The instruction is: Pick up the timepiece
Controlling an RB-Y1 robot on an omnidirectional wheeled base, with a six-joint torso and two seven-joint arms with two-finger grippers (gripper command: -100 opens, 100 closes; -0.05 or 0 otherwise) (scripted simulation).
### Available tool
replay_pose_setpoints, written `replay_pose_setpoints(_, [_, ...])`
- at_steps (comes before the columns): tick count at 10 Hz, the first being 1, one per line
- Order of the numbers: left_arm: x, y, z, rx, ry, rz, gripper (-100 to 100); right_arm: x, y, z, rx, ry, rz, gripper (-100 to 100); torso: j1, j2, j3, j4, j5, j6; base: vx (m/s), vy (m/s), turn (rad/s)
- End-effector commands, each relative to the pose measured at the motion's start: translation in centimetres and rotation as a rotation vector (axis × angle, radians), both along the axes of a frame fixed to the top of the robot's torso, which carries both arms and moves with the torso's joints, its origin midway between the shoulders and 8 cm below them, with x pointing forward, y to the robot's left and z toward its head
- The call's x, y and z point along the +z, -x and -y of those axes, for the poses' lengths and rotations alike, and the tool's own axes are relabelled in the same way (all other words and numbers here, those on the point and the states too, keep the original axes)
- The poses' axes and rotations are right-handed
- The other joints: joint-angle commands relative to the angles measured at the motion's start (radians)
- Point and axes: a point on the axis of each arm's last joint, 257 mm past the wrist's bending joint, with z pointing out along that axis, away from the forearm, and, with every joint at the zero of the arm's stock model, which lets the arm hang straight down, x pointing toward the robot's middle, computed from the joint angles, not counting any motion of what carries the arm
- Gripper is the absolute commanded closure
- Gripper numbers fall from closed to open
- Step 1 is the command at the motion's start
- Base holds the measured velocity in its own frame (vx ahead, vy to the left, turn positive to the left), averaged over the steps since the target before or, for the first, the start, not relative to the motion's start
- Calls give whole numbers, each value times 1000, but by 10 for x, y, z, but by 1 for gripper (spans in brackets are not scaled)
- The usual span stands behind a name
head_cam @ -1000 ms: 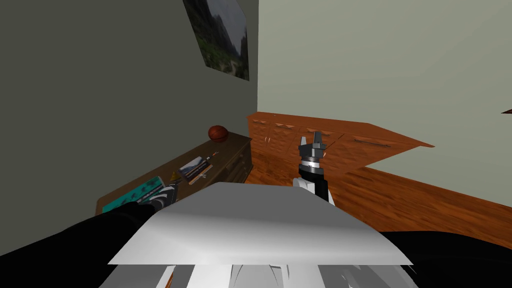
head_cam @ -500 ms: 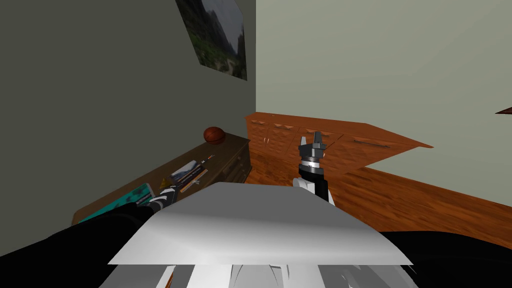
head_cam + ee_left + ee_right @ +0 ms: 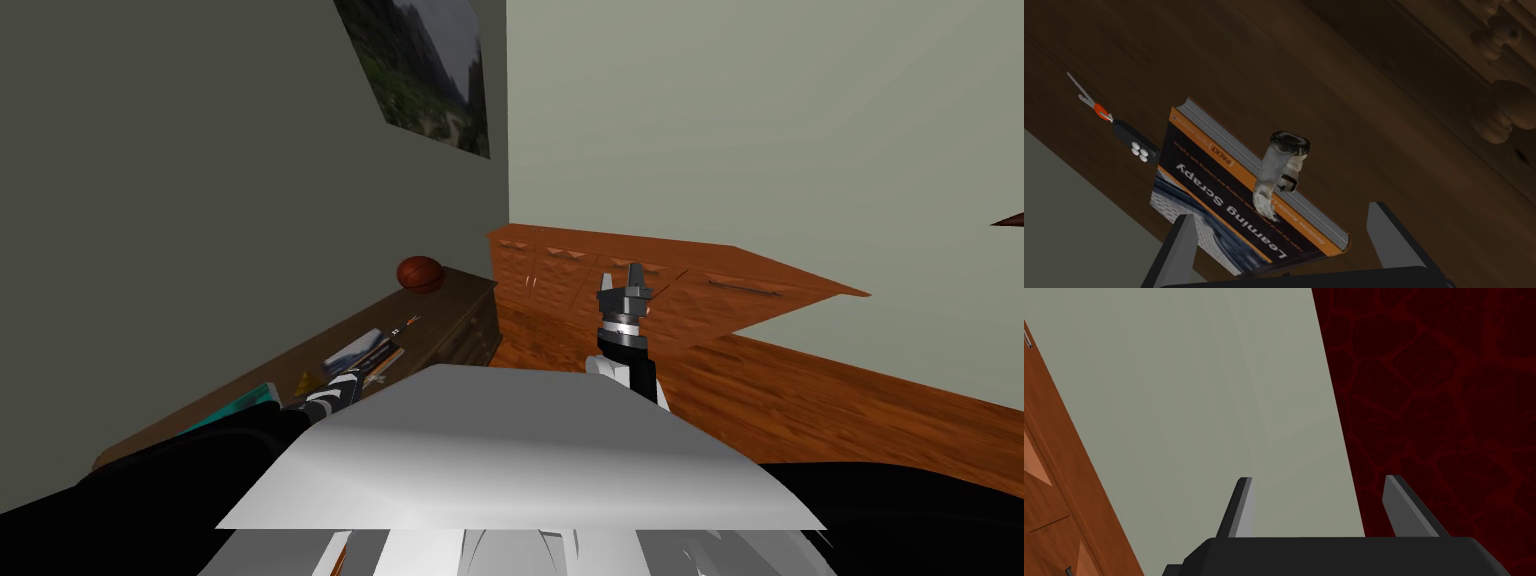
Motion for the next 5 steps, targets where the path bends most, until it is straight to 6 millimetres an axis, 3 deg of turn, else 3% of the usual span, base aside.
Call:
replay_pose_setpoints(1, [0,0,0,0,0,0,0,0,0,0,0,0,0,0,0,0,0,0,0,0,0,0,0])
replay_pose_setpoints(2, [-7,0,-6,7,-1,2,-100,0,0,0,0,0,0,0,1,1,1,0,0,0,7,-4,-42])
replay_pose_setpoints(5, [-12,-1,-10,12,-1,2,-100,0,0,0,0,0,0,0,1,2,1,1,0,0,5,-2,-25])
